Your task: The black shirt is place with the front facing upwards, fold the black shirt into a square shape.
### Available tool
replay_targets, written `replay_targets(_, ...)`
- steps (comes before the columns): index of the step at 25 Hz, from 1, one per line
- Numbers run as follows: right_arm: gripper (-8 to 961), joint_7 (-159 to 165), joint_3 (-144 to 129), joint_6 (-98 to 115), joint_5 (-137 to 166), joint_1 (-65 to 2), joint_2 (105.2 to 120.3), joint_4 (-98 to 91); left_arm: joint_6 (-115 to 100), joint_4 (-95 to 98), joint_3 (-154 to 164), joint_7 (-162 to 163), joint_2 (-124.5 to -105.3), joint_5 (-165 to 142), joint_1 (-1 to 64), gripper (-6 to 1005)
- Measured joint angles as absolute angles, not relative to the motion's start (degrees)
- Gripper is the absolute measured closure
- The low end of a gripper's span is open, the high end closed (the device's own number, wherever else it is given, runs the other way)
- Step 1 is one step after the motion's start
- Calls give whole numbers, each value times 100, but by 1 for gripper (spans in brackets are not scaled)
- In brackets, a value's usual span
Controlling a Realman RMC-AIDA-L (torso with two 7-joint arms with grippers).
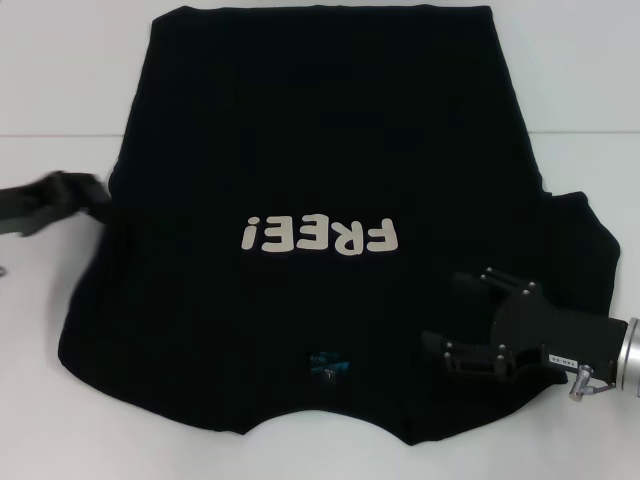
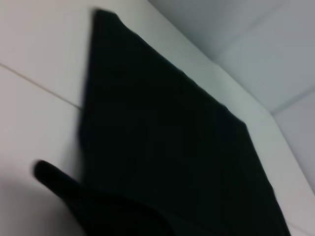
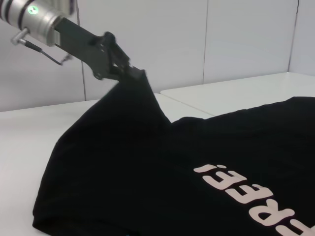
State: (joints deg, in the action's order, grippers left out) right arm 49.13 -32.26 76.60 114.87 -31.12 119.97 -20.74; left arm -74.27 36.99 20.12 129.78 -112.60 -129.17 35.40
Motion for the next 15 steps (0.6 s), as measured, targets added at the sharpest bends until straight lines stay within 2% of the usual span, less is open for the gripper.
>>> replay_targets(5, 11, 4916, -3229, 7663, 11487, -3111, 11998, -2074, -7374, 3692, 2684, 12969, -11526, -12917, 3716, 993)
replay_targets(6, 11, 4917, -3233, 7664, 11487, -3111, 12000, -2074, -7318, 3691, 2831, 12916, -11651, -12917, 3741, 990)
replay_targets(10, 12, 4923, -3247, 7666, 11487, -3111, 12004, -2074, -7245, 3661, 3046, 12832, -11801, -12917, 3770, 975)
replay_targets(15, 12, 4937, -3243, 7669, 11487, -3111, 12006, -2074, -6985, 3373, 3212, 12820, -11899, -12911, 3804, 957)
